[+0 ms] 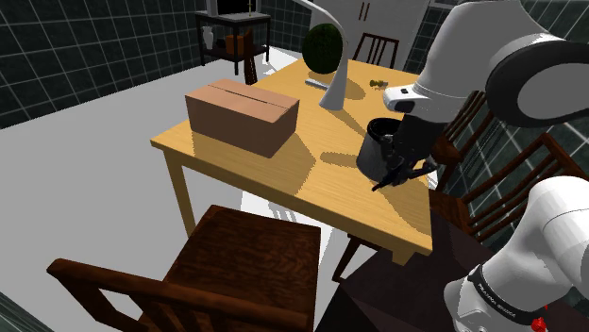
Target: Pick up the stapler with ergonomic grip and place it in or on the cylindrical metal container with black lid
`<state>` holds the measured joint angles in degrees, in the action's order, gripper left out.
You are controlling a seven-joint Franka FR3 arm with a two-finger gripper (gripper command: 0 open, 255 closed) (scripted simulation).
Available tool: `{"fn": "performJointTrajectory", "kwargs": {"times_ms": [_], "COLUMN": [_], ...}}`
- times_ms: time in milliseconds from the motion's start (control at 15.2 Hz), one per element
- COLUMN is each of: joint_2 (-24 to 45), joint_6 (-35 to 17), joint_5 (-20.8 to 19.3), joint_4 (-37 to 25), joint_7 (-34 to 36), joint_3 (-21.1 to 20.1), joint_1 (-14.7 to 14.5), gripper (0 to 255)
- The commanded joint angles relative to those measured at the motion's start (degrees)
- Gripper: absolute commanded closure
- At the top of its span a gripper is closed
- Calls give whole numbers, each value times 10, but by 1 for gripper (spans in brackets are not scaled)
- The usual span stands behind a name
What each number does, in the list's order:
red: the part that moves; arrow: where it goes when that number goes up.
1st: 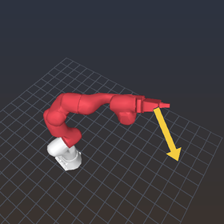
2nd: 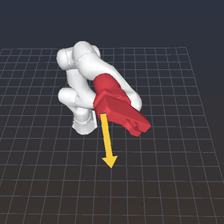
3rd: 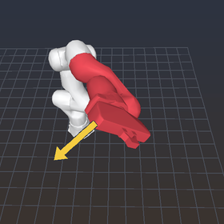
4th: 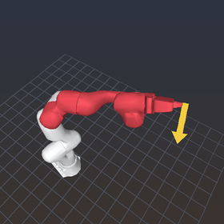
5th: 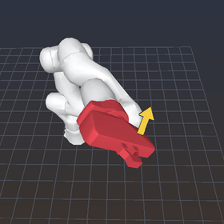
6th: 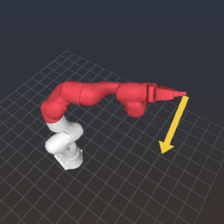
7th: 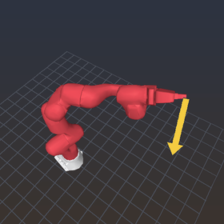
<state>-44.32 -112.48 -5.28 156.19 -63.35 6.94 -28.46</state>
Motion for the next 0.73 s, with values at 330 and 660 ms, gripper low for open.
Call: {"fn": "performJointTrajectory", "kwargs": {"times_ms": [330,660], "joint_2": [-10,-12], "joint_6": [59,98], "joint_5": [3,6], "joint_4": [-49,-86], "joint_7": [-2,-3], "joint_3": [-3,-6], "joint_1": [-1,-2], "gripper": [255,255]}}
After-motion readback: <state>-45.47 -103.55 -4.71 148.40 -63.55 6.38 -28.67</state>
